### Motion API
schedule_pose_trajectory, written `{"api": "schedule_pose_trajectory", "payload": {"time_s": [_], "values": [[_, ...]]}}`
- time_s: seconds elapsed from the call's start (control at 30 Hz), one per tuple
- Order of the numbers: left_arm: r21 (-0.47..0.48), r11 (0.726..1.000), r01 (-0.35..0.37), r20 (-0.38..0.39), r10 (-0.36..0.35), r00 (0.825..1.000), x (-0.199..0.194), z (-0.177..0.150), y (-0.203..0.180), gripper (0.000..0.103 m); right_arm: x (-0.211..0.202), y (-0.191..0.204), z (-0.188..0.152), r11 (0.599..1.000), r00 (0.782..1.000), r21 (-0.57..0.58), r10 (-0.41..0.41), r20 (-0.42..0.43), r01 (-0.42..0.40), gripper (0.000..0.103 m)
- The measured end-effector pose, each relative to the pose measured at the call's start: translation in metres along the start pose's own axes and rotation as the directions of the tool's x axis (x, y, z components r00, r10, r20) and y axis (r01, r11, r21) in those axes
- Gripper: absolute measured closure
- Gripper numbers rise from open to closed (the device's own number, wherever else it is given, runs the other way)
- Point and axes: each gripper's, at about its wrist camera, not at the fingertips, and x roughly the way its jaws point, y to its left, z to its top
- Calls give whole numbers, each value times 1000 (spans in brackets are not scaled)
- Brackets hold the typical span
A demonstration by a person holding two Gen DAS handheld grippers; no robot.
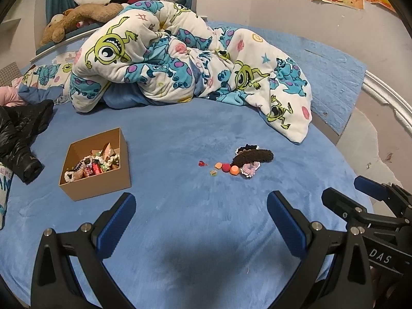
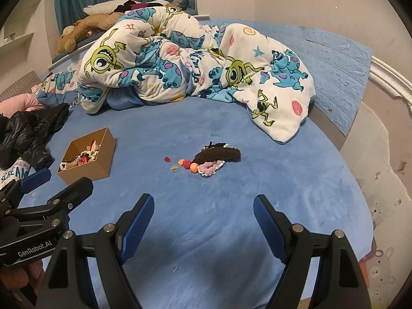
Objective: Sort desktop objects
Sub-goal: 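Move both tools toward the cluster of small items on the bed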
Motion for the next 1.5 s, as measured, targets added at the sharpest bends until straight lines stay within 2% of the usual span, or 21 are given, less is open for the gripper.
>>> {"api": "schedule_pose_trajectory", "payload": {"time_s": [0.77, 1.5], "values": [[17, 1000, 25, -24, -25, 999, 66, 12, 1, 0, 61, -11, 20, 1000, 1000, 19, -11, -21, 11, 21], [40, 998, 52, -49, -50, 998, 143, 10, 1, 1, 127, -15, 31, 1000, 998, 16, -12, -54, 13, 21]]}}
